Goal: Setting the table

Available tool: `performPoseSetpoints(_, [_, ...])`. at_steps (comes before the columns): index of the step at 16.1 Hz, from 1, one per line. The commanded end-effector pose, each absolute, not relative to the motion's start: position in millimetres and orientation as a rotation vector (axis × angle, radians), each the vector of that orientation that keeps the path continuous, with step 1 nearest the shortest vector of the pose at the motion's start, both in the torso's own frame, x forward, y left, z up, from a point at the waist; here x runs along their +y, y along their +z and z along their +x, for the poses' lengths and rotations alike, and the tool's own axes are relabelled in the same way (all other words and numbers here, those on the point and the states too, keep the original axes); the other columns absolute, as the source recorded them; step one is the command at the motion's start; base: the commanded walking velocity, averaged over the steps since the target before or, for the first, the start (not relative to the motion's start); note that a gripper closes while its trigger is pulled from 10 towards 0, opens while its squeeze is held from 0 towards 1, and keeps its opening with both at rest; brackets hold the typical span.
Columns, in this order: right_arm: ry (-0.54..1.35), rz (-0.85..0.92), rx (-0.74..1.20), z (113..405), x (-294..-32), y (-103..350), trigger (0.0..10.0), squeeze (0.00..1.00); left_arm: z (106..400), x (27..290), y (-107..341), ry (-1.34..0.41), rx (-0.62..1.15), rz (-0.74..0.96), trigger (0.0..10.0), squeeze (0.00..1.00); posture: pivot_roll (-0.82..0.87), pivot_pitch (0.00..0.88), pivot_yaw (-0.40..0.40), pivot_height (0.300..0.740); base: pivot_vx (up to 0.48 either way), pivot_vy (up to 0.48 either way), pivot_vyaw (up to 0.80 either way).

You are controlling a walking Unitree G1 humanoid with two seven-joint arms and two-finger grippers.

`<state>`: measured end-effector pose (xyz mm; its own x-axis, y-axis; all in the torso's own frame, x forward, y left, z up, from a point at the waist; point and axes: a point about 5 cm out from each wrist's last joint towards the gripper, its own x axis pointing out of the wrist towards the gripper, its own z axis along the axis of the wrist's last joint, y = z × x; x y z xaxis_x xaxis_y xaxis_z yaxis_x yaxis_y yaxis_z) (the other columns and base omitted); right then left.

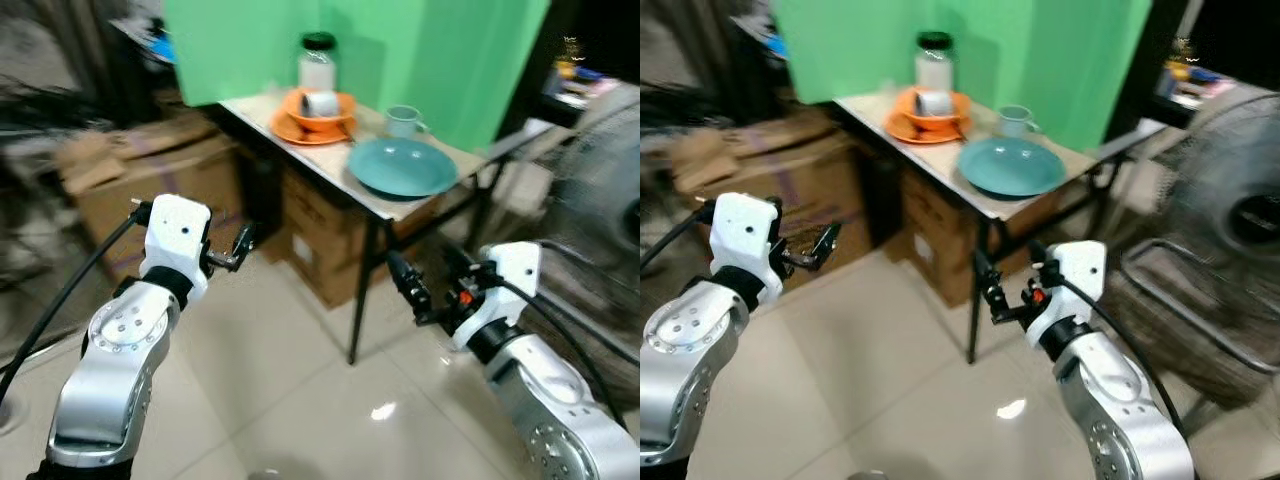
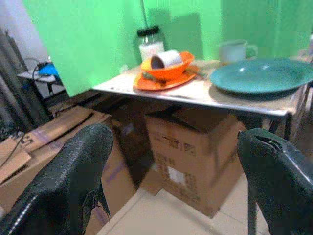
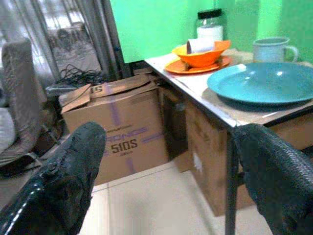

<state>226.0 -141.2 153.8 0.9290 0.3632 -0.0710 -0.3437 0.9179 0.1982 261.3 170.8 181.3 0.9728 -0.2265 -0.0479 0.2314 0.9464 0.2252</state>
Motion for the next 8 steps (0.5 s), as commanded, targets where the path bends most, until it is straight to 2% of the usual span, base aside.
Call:
performPoseSetpoints(1, [0.346,0.182,0.102,227.6,-142.9,154.5,10.0,0.0,261.4,168.7,186.8,-0.249,0.0,0.236,10.0,0.0,0.11,0.0,-0.02,0.74,0.412,0.0,0.0])
performPoseSetpoints(8, [0.253,0.185,0.09,235.9,-149.1,152.7,10.0,0.0,261.9,166.1,185.5,-0.271,0.006,0.234,10.0,0.0,0.11,0.0,-0.016,0.74,0.418,0.0,0.0])
